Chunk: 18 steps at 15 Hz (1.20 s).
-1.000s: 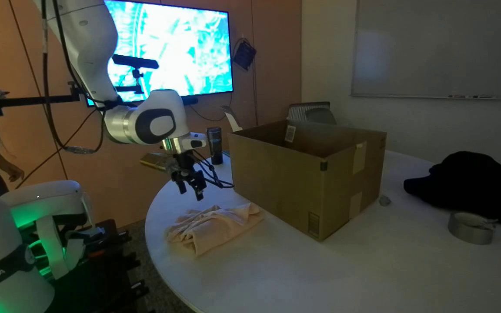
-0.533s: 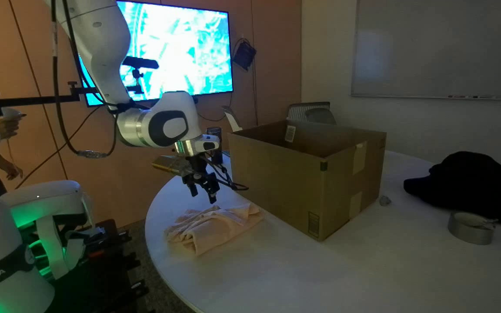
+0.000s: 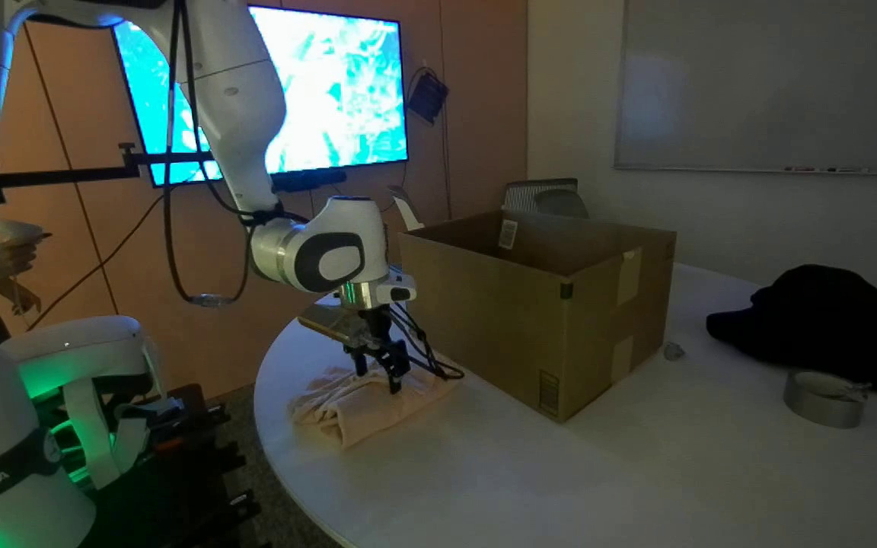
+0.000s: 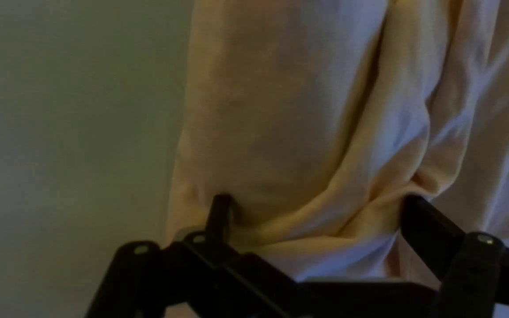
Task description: Pick up the marker, put it on the towel, fold the towel together with the marker and put in the box
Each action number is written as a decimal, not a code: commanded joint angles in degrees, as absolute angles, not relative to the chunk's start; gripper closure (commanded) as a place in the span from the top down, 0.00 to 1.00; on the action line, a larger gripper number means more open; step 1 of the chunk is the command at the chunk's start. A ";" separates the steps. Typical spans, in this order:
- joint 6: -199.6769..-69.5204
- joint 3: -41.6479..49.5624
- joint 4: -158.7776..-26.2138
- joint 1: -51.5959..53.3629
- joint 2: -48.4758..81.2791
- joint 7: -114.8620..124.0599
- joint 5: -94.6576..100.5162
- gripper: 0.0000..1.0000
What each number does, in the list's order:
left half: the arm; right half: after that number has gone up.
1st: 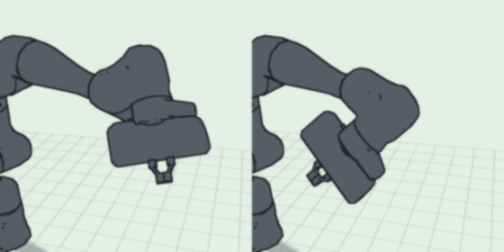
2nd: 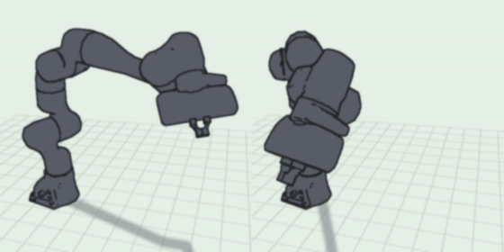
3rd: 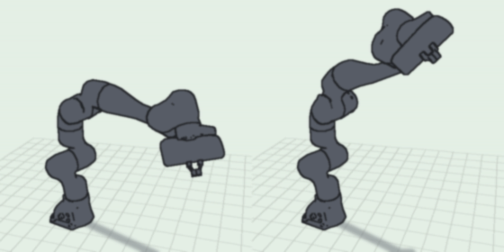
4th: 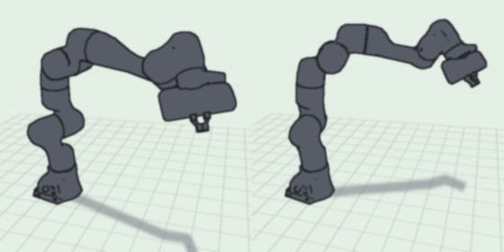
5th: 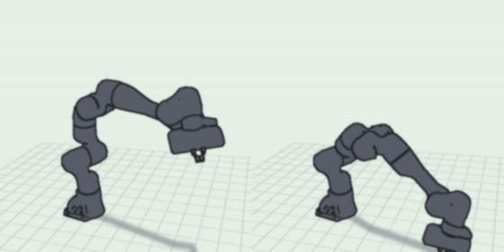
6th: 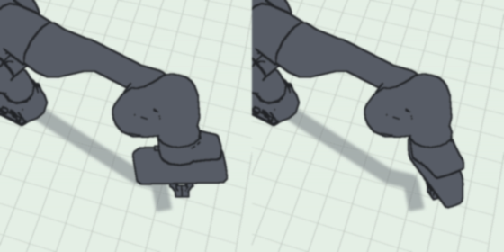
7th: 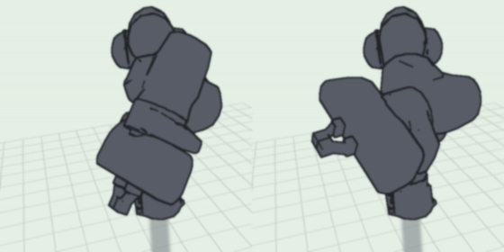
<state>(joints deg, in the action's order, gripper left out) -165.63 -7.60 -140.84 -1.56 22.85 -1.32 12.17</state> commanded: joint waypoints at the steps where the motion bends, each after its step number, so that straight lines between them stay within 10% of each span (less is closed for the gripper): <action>1: -165.41 -7.20 -135.67 -2.67 29.39 -6.61 8.12 1.00; 8: -164.29 -7.60 -131.61 -4.19 37.52 -9.36 5.29 1.00; 9: -164.08 -8.11 -131.75 -4.91 37.42 -9.60 4.85 0.75; 18: -158.51 -11.25 -141.88 -8.82 23.01 -12.15 0.25 0.12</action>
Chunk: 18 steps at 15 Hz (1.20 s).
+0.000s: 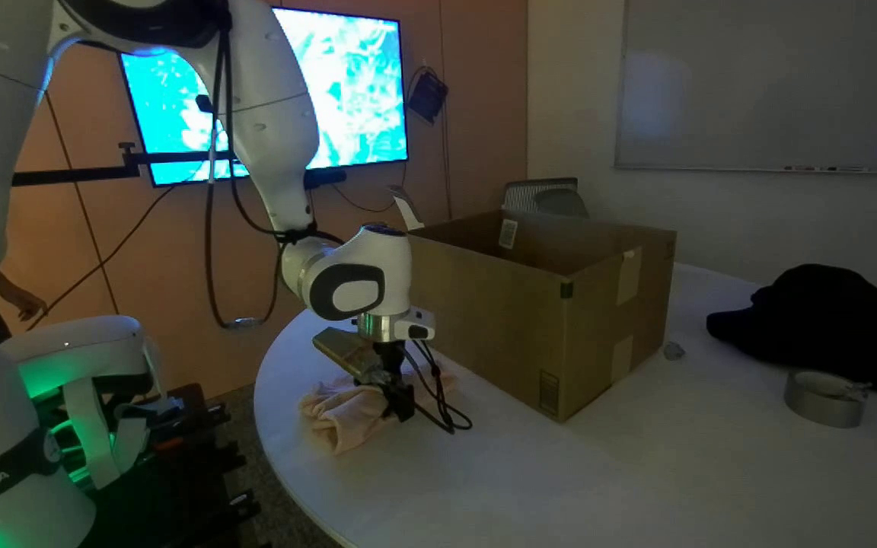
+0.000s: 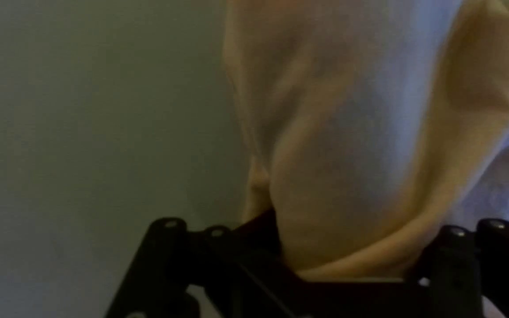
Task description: Pick up the marker, put it on the towel, fold the towel together with the marker and put in the box
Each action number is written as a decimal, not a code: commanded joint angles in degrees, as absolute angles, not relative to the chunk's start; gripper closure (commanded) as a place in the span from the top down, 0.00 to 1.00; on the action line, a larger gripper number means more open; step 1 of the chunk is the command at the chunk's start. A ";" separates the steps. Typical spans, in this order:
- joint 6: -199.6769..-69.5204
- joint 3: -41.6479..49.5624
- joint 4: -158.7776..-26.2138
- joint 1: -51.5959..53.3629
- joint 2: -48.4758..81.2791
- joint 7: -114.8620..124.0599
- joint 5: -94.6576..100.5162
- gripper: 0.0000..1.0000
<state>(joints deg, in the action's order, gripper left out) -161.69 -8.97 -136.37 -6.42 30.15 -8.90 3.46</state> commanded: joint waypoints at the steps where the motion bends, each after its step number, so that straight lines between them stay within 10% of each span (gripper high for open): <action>1: -156.92 -11.88 -143.09 -9.57 20.94 -13.21 -0.88 0.06; 18: -124.48 -2.48 -125.22 -1.45 -9.15 -15.27 -7.98 0.01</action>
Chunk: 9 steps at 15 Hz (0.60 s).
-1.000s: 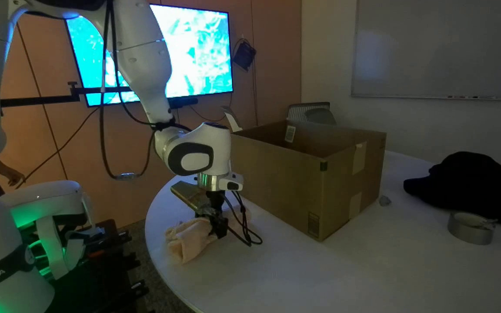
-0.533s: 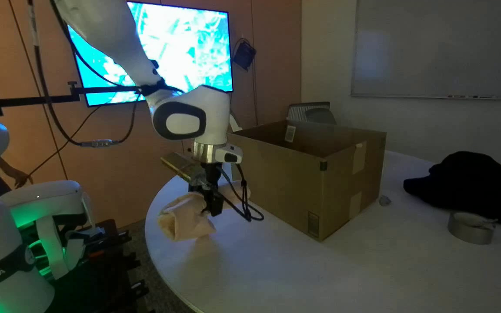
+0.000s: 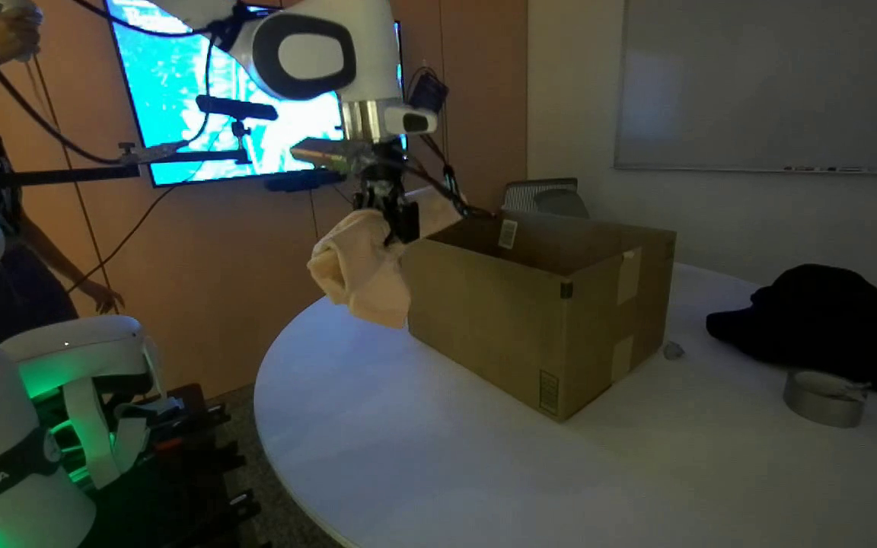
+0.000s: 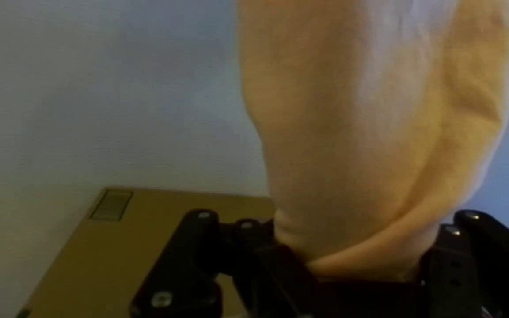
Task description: Pick up the marker, put it on the towel, fold the towel together with the marker and put in the box
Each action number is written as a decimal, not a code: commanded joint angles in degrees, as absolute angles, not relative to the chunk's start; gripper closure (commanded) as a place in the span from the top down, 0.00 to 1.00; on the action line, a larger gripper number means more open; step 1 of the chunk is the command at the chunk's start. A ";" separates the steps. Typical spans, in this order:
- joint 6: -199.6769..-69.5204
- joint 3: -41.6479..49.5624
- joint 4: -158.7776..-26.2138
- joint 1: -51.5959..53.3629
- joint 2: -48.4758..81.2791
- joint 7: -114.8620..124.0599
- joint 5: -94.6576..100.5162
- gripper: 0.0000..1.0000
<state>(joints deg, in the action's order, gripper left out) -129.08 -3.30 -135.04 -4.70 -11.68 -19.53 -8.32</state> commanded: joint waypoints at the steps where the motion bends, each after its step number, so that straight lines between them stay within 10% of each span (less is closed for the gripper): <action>1: -123.06 -2.75 -121.39 -0.52 -7.57 -14.49 -8.16 0.01; 9: -125.74 -6.74 -97.06 4.90 12.97 -1.62 -3.10 0.01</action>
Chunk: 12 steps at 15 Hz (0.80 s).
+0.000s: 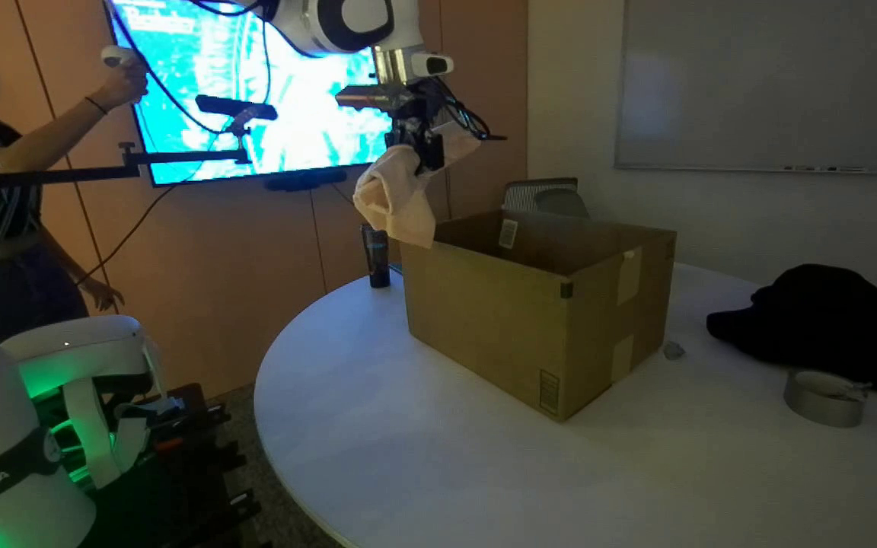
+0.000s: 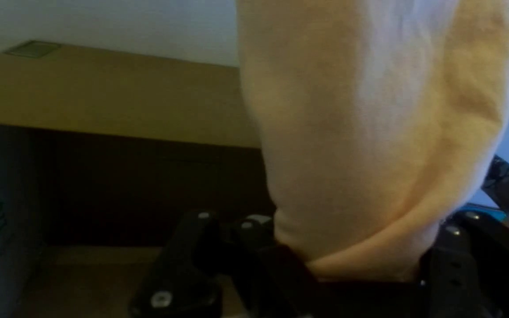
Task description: Pick up the marker, put it on the towel, fold the towel together with the marker and put in the box
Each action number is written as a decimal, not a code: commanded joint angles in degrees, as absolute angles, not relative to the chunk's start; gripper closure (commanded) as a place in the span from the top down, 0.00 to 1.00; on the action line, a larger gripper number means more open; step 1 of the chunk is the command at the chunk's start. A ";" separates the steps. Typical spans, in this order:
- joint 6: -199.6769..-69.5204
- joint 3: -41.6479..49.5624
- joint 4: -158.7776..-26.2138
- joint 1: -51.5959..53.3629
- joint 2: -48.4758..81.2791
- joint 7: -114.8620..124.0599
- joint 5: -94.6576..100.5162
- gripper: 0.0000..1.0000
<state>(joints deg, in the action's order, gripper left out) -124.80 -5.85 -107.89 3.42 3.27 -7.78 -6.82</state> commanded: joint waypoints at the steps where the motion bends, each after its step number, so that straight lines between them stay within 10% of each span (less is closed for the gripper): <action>1: -126.75 -6.30 -94.58 6.09 15.66 1.22 -1.18 0.00; 11: -132.83 3.34 -75.23 16.20 38.55 28.49 13.05 0.02; 12: -131.84 3.83 -73.87 16.74 39.68 29.07 13.01 0.27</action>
<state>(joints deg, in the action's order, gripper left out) -135.40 1.26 -81.89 14.33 34.69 25.65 11.50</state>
